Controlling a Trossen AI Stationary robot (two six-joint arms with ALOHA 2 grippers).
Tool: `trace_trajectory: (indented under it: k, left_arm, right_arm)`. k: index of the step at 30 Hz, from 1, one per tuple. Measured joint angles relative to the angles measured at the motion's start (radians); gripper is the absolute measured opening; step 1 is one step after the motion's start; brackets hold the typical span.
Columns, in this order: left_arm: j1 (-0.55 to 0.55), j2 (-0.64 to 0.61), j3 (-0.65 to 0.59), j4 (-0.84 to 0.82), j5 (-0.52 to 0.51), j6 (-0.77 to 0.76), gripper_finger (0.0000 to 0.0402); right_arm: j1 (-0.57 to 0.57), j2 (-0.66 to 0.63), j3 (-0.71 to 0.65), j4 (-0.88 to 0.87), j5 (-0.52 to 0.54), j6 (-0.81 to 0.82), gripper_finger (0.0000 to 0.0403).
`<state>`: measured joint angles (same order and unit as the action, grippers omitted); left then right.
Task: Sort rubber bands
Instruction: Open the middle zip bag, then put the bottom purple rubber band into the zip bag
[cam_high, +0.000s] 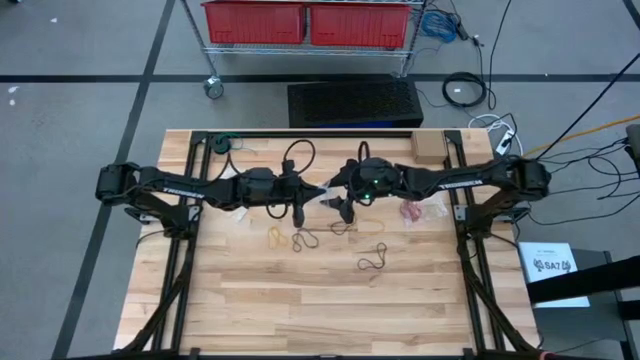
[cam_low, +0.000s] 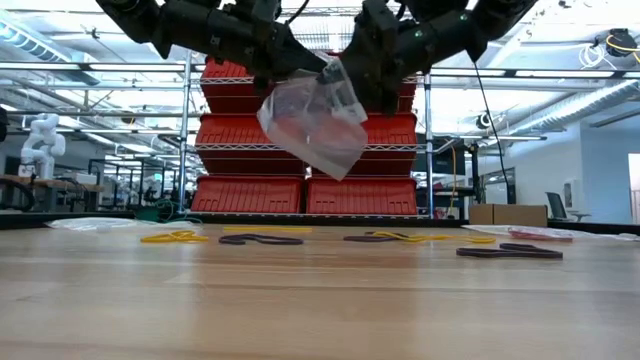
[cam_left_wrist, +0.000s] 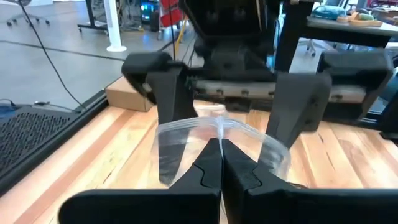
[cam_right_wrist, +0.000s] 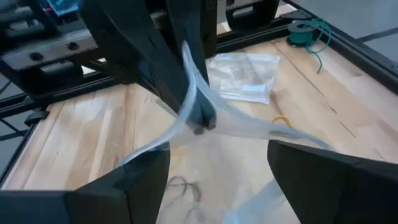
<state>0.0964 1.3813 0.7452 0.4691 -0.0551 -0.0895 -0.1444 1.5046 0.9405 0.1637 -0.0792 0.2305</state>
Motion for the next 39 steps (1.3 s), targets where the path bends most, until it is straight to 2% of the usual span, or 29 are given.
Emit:
trace_trajectory:
  k: [15,26,33,39]
  left_arm:
    - [-0.014,-0.026,0.000,-0.034,-0.008,-0.003,0.0000]
    - [-0.034,-0.025,0.000,-0.070,-0.054,-0.002,0.0000]
    - [-0.035,-0.029,0.000,-0.118,-0.079,0.009,0.0000]
    - [-0.034,-0.038,-0.001,-0.153,-0.085,0.018,0.0000]
  right_arm:
    - [0.000,-0.130,0.000,-0.096,0.002,-0.065,0.0263]
    - [-0.009,-0.227,0.000,-0.176,0.009,-0.112,0.0263]
    - [0.010,-0.332,0.000,-0.417,0.081,-0.053,0.0263]
    - [0.171,-0.325,0.000,-0.667,0.213,0.178,0.0263]
